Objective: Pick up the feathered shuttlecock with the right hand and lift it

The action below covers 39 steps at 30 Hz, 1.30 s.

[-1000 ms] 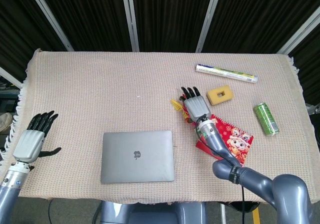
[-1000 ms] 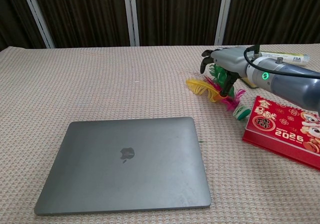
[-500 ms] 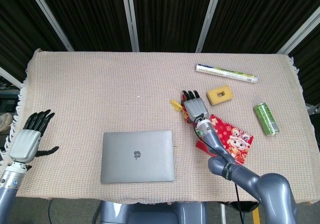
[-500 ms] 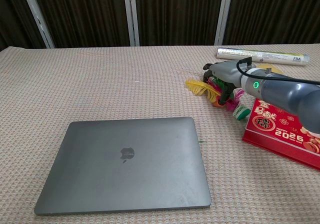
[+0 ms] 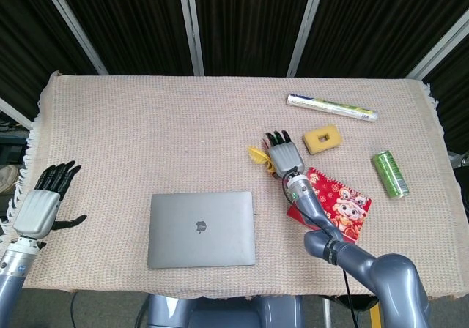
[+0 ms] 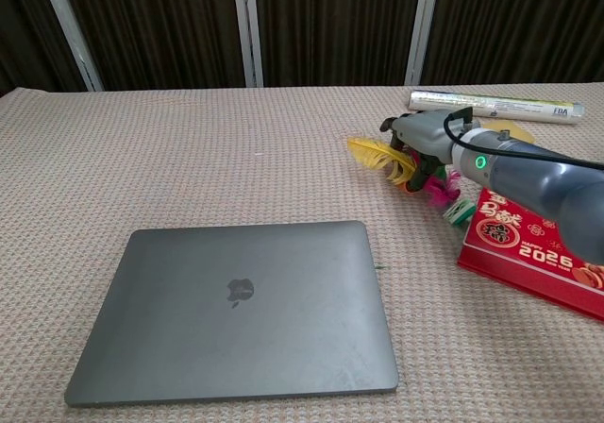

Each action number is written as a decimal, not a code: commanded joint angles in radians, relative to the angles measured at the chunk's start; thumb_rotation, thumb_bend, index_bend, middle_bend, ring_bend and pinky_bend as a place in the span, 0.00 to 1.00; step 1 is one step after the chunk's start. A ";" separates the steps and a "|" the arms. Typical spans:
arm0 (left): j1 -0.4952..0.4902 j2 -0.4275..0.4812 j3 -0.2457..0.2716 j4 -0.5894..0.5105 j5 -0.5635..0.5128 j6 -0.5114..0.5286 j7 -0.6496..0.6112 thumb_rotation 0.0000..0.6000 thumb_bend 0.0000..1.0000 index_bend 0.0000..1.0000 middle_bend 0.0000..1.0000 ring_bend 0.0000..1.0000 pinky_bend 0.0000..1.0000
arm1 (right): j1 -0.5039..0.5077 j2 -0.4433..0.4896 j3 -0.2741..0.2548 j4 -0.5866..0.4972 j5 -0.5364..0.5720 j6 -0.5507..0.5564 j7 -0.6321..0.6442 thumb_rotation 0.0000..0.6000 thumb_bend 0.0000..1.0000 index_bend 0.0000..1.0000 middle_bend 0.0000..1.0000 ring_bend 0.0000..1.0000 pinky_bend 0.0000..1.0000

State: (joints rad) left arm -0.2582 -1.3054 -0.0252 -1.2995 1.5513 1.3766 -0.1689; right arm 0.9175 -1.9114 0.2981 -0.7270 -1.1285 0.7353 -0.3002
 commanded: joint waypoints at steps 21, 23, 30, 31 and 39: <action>-0.004 0.006 0.036 -0.029 0.057 0.009 0.006 1.00 0.03 0.00 0.00 0.00 0.00 | -0.302 0.415 -0.039 -0.702 -0.015 0.406 -0.085 1.00 0.39 0.69 0.08 0.00 0.00; -0.004 0.006 0.039 -0.033 0.063 0.012 0.009 1.00 0.03 0.00 0.00 0.00 0.00 | -0.324 0.433 -0.047 -0.724 -0.023 0.424 -0.061 1.00 0.39 0.68 0.08 0.00 0.00; -0.003 0.005 0.046 -0.047 0.078 0.022 0.023 1.00 0.03 0.00 0.00 0.00 0.00 | -0.402 0.504 -0.096 -0.797 -0.089 0.494 0.018 1.00 0.37 0.51 0.01 0.00 0.00; -0.003 0.005 0.047 -0.048 0.079 0.022 0.023 1.00 0.03 0.00 0.00 0.00 0.00 | -0.411 0.513 -0.100 -0.807 -0.098 0.505 0.017 1.00 0.37 0.45 0.00 0.00 0.00; -0.002 0.010 0.047 -0.049 0.082 0.031 0.010 1.00 0.03 0.00 0.00 0.00 0.00 | -0.484 0.664 -0.108 -1.011 -0.127 0.602 -0.038 1.00 0.13 0.00 0.00 0.00 0.00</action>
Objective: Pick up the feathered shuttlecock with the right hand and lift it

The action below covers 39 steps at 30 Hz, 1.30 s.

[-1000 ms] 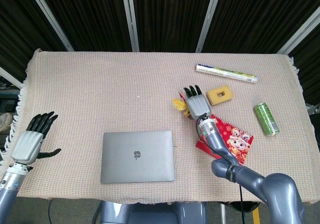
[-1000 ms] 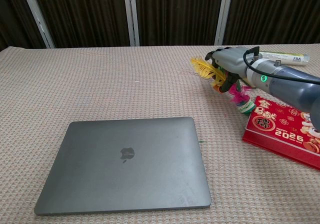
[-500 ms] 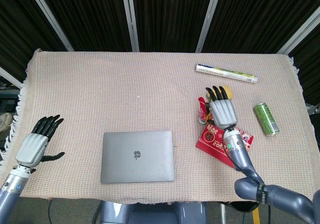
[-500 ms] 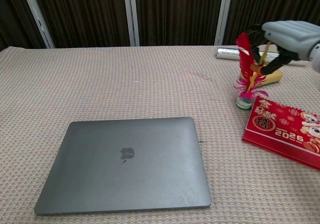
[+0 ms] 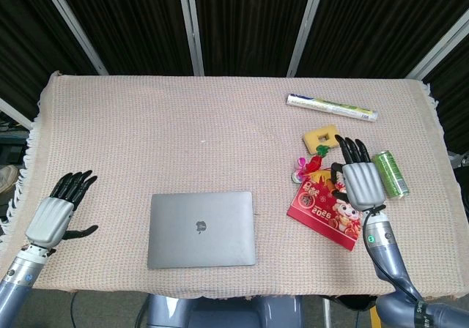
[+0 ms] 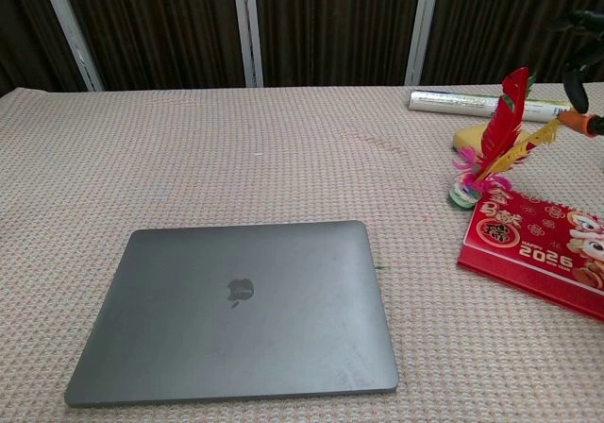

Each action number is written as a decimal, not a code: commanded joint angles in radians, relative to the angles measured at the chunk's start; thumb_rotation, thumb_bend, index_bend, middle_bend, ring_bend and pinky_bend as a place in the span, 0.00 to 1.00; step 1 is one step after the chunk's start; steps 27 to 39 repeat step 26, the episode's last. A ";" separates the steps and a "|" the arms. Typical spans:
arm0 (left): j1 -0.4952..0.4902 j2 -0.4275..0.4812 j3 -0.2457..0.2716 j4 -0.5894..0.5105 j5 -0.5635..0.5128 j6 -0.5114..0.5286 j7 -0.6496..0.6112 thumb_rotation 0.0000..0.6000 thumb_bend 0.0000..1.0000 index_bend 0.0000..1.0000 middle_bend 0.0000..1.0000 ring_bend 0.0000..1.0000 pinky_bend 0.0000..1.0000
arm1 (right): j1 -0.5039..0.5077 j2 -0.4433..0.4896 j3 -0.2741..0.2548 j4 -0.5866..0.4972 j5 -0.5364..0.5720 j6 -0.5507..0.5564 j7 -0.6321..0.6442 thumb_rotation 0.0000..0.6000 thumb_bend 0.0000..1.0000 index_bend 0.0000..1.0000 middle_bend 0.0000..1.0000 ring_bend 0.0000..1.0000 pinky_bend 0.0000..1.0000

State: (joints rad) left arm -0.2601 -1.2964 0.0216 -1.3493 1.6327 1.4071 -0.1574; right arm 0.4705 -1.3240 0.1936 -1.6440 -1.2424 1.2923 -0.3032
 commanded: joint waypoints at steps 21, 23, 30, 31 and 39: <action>0.018 -0.020 -0.011 0.003 0.028 0.082 0.006 1.00 0.03 0.00 0.00 0.00 0.00 | -0.274 0.221 -0.062 0.008 0.063 0.188 0.087 1.00 0.08 0.00 0.00 0.00 0.00; 0.025 -0.045 -0.022 0.028 0.040 0.124 -0.004 1.00 0.03 0.00 0.00 0.00 0.00 | -0.305 0.179 -0.083 0.063 0.037 0.222 0.108 1.00 0.08 0.00 0.00 0.00 0.00; 0.031 -0.086 -0.031 0.082 0.056 0.170 -0.021 1.00 0.02 0.00 0.00 0.00 0.00 | -0.323 0.165 -0.108 0.095 0.003 0.227 0.117 1.00 0.08 0.00 0.00 0.00 0.00; 0.031 -0.086 -0.031 0.082 0.056 0.170 -0.021 1.00 0.02 0.00 0.00 0.00 0.00 | -0.323 0.165 -0.108 0.095 0.003 0.227 0.117 1.00 0.08 0.00 0.00 0.00 0.00; 0.031 -0.086 -0.031 0.082 0.056 0.170 -0.021 1.00 0.02 0.00 0.00 0.00 0.00 | -0.323 0.165 -0.108 0.095 0.003 0.227 0.117 1.00 0.08 0.00 0.00 0.00 0.00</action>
